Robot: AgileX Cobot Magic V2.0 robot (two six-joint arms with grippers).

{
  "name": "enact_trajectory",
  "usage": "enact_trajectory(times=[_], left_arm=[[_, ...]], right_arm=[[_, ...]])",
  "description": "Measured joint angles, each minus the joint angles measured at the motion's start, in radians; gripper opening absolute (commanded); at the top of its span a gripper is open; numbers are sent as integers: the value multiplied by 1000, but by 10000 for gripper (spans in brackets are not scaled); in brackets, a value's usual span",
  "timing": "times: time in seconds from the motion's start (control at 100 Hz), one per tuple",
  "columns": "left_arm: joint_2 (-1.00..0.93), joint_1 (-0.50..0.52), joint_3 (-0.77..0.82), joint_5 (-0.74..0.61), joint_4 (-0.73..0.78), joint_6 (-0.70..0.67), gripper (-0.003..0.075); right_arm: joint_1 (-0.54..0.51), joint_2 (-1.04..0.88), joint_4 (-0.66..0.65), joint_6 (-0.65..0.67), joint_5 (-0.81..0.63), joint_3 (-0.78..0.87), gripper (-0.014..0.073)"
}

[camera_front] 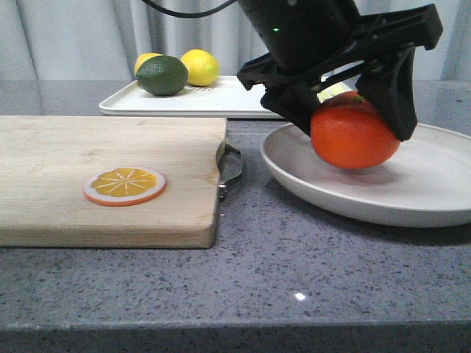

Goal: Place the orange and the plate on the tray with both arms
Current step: 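Carry the orange with the left gripper onto the white plate, then open the left gripper and lift it away from the orange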

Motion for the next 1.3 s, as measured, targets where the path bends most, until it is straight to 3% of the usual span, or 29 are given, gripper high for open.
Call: enact_trajectory(times=[0.2,0.47,0.92,1.3], left_arm=[[3,0,0,-6,0,2,503],[5,0,0,-8,0,9,626],[1,23,-81,79,0,11,612],[-136,33,-76,71,25,18,397]], right_arm=[[0,0,0,0,0,0,-57],[0,0,0,0,0,0,-57],[0,0,0,0,7,0,-57],[0,0,0,0,14,0,-57]])
